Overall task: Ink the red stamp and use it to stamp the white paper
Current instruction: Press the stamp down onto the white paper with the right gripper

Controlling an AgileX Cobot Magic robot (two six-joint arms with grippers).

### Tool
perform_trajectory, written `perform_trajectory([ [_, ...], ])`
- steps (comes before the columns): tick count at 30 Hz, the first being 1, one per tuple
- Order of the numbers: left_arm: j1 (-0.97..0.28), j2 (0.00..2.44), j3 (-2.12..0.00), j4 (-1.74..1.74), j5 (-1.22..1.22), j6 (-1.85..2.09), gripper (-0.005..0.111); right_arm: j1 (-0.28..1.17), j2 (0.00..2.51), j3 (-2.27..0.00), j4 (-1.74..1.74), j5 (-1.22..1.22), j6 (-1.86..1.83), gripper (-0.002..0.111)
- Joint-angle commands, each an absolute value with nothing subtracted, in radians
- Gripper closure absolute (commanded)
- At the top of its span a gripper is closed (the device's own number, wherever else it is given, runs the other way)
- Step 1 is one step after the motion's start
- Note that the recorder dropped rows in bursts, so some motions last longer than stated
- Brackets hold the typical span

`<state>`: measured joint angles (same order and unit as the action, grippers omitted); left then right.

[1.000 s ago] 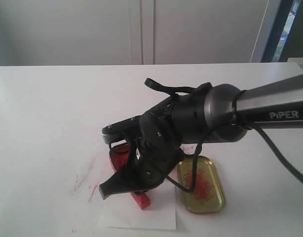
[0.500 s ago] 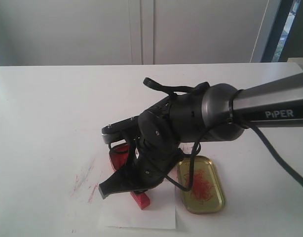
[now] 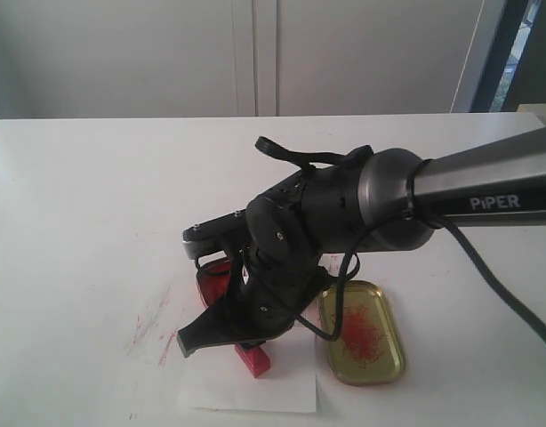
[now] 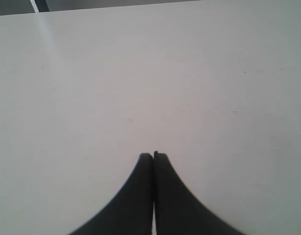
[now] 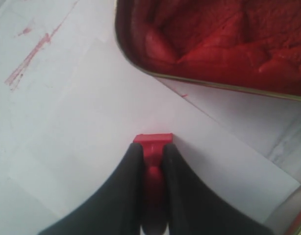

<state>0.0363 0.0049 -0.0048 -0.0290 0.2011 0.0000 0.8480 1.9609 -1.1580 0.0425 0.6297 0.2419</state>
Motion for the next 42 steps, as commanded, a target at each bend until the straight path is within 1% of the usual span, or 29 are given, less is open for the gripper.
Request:
perform_trajectory([
  [1, 0.033, 0.000, 0.000, -0.030, 0.202, 0.000, 0.107, 0.848, 2.086, -1.105, 0.034, 0.692, 0.241, 0.108],
  [42, 0.038, 0.000, 0.000, -0.030, 0.202, 0.000, 0.107, 0.848, 2.058, -1.105, 0.052, 0.691, 0.241, 0.108],
])
